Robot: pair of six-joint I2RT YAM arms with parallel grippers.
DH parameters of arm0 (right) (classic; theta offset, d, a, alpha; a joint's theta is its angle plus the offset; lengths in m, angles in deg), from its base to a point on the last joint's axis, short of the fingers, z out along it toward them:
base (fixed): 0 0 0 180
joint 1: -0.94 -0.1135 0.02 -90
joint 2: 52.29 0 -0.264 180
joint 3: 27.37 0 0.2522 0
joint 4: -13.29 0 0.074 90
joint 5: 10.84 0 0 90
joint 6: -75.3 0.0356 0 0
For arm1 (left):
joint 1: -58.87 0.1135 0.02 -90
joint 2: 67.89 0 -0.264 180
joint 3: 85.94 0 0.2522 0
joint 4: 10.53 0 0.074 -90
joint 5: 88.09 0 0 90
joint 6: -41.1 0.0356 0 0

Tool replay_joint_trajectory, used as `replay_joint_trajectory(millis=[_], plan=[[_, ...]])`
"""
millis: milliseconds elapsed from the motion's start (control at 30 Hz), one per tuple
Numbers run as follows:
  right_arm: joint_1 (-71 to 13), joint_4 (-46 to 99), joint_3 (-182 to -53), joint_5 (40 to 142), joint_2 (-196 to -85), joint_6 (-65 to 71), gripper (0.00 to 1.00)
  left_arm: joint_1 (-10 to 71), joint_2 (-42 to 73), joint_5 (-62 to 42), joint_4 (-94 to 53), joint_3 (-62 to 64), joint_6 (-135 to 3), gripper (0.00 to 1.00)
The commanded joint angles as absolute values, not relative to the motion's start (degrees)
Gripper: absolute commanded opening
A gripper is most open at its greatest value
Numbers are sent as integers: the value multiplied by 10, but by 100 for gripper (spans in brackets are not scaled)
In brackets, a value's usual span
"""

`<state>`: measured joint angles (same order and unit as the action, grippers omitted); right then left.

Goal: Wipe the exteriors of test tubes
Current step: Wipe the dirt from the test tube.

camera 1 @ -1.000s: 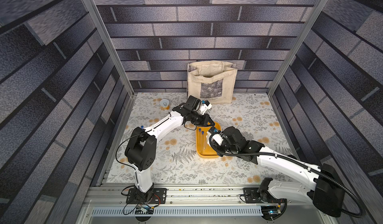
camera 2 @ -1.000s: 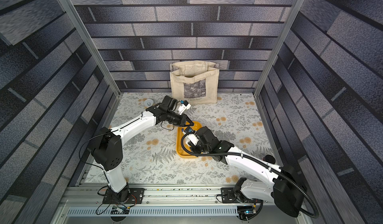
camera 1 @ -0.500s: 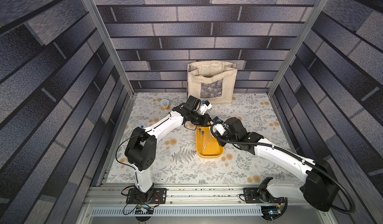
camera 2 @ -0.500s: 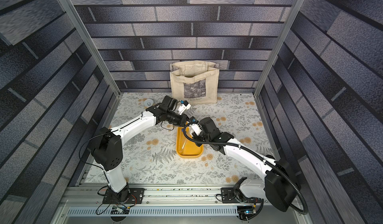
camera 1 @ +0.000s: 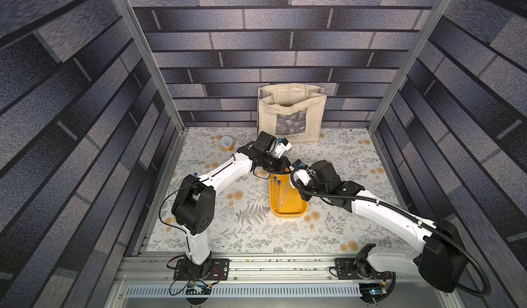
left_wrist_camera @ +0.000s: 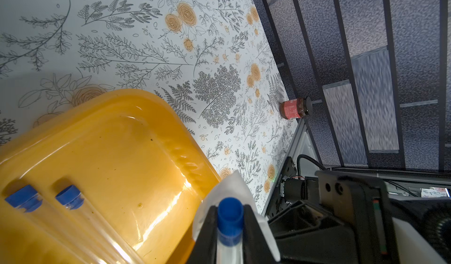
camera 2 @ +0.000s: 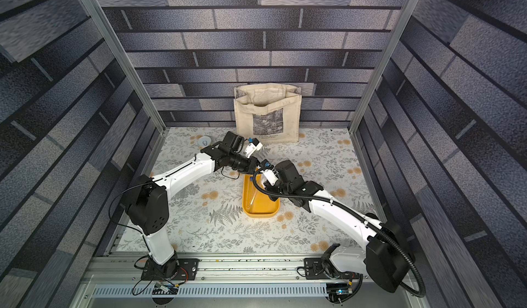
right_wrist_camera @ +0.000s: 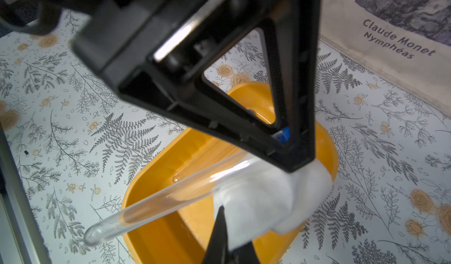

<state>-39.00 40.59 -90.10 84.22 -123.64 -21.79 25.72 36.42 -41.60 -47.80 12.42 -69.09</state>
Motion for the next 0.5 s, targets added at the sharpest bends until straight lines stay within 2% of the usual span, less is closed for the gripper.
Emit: replay_joint_trajectory(millis=[0,467], plan=[[-393,410,-886,863,-1212,-229,0,261,368,-421,-483,134,-696,13],[-473,426,-871,846,-1200,-231,0,263,372,-421,-479,131,-697,13]])
